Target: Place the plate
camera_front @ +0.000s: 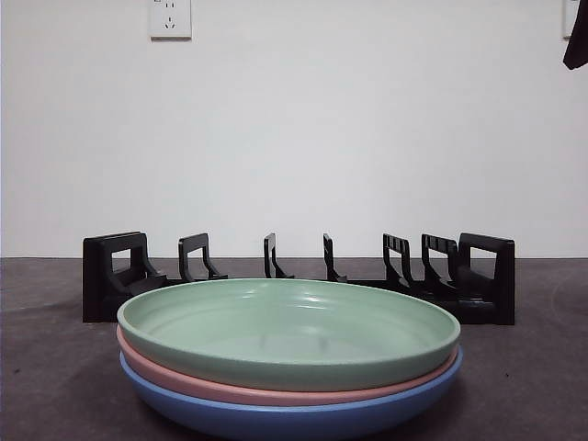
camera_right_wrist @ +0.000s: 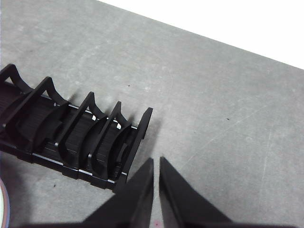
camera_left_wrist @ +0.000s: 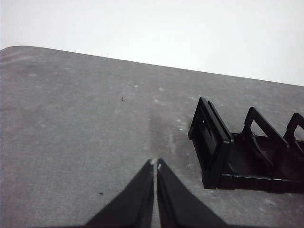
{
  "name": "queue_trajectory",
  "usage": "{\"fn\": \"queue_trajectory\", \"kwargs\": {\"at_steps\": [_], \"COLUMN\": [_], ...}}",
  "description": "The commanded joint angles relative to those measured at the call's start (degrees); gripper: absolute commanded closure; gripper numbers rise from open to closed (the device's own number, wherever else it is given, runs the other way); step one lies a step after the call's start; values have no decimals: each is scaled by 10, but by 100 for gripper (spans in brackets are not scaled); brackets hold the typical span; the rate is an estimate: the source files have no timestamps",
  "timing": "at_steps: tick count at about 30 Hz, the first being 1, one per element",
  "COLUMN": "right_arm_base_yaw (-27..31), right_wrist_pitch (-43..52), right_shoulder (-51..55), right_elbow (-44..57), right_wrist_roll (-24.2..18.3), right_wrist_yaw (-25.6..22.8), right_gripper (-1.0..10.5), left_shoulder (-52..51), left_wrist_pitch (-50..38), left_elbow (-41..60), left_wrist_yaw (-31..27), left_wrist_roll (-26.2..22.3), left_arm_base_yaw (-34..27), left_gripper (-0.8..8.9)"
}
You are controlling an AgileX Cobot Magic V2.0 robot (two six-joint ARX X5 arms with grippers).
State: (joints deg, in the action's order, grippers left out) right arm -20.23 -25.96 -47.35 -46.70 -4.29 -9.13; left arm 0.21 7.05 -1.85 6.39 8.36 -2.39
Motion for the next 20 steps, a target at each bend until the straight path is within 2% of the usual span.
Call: {"fn": "queue_trajectory", "kwargs": {"at_steps": [1, 3, 5, 8, 11, 14, 20], "right_arm_base_yaw": [-3, -2, -1, 13, 50, 87, 137], "right_wrist_pitch": [7, 7, 11, 42, 144, 236, 257], "right_shoulder": [-1, 6, 17, 48, 110, 210, 411], "right_elbow": [-5, -5, -5, 24, 123, 246, 408], "right_wrist_roll": [-2, -3, -23, -17, -14, 15, 40], "right_wrist_yaw": [0, -2, -9, -8, -7, 1, 3], "right_gripper": [930, 930, 930, 930, 930, 930, 930], "left_shoulder": [0, 0, 0, 0, 0, 0, 0], "left_wrist_pitch": [-7, -7, -7, -7, -7, -7, -7], "left_elbow": [11, 11, 11, 11, 11, 11, 11], "left_wrist_yaw": [3, 3, 3, 3, 3, 3, 3], "left_wrist_roll": [0, 0, 0, 0, 0, 0, 0], "left_arm_base_yaw": [-1, -1, -1, -1, -1, -1, -1], "left_gripper": [806, 806, 806, 806, 806, 806, 806]}}
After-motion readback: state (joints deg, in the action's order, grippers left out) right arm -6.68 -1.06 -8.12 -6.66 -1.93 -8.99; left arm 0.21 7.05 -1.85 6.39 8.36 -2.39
